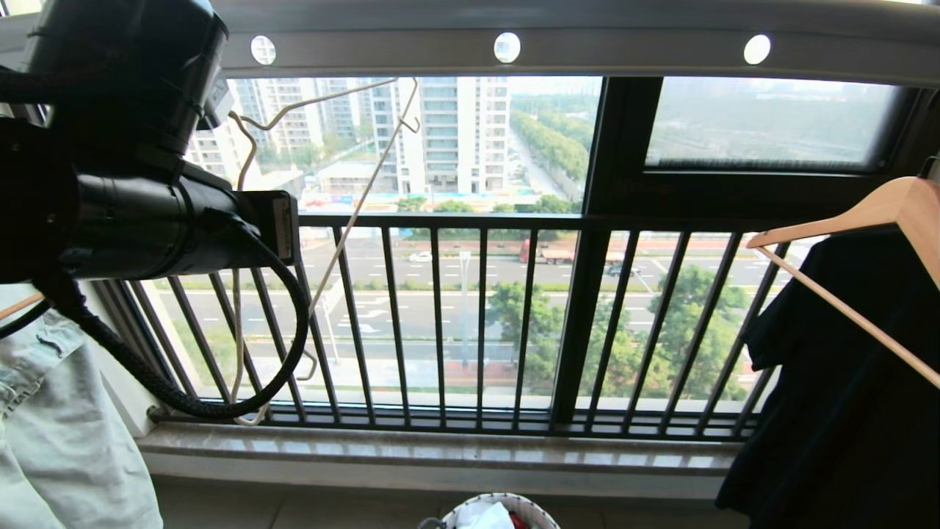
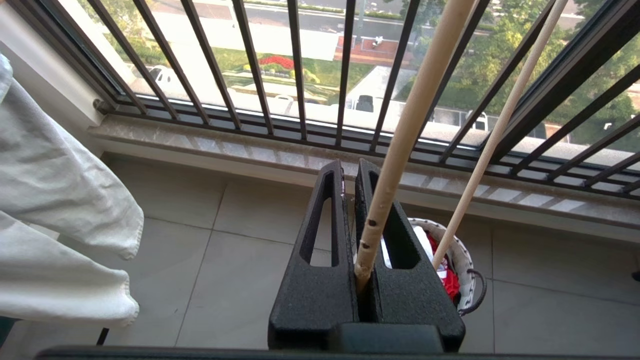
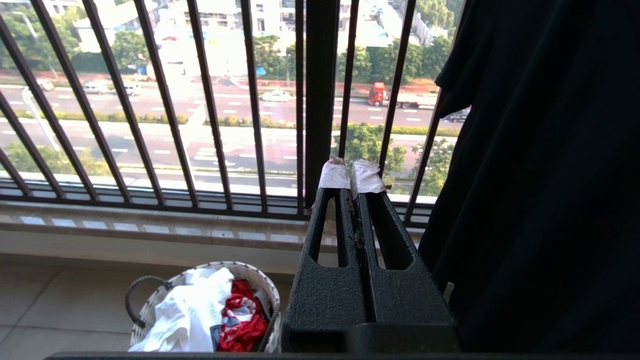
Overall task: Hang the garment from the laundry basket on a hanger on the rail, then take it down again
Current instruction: Pick up the clothes rack on the clothesline
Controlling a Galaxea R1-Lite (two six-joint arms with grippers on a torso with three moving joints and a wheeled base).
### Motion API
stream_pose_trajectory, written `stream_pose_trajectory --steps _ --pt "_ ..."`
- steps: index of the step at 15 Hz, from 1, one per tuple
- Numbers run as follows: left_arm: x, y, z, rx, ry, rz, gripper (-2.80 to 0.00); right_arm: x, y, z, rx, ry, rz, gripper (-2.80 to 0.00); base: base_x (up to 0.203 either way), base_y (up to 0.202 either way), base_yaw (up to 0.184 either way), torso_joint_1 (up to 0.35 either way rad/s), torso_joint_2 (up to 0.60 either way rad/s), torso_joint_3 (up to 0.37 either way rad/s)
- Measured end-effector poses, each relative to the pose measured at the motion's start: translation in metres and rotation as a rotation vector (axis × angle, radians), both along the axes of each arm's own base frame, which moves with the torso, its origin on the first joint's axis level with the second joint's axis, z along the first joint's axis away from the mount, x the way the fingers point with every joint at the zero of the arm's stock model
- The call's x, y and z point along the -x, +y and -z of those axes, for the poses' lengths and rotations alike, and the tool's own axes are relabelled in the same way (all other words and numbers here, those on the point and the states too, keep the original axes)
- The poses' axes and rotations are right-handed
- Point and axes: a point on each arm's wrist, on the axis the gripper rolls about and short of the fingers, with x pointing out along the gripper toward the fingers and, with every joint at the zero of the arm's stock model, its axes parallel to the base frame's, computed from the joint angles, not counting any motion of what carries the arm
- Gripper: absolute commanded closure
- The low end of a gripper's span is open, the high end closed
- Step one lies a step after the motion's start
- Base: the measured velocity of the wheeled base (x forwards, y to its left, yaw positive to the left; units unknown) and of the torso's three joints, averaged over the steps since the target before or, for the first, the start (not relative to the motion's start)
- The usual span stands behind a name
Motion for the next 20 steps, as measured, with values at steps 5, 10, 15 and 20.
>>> stream_pose_trajectory --steps 5,10,15,20 --pt "0.021 0.016 -0.011 0.024 -0.044 -0.007 0.00 0.000 0.000 0.000 0.000 0.000 0.001 0.00 0.000 0.000 0.000 0.000 0.00 0.000" --pt "0.054 0.039 -0.016 0.020 -0.094 -0.018 0.00 0.000 0.000 0.000 0.000 0.000 0.001 0.00 0.000 0.000 0.000 0.000 0.00 0.000" --pt "0.089 0.060 0.014 -0.100 -0.043 0.065 0.00 0.000 0.000 0.000 0.000 0.000 0.000 0.00 0.000 0.000 0.000 0.000 0.00 0.000" --pt "0.099 0.055 0.063 -0.222 0.119 0.302 0.00 0.000 0.000 0.000 0.000 0.000 0.001 0.00 0.000 0.000 0.000 0.000 0.00 0.000"
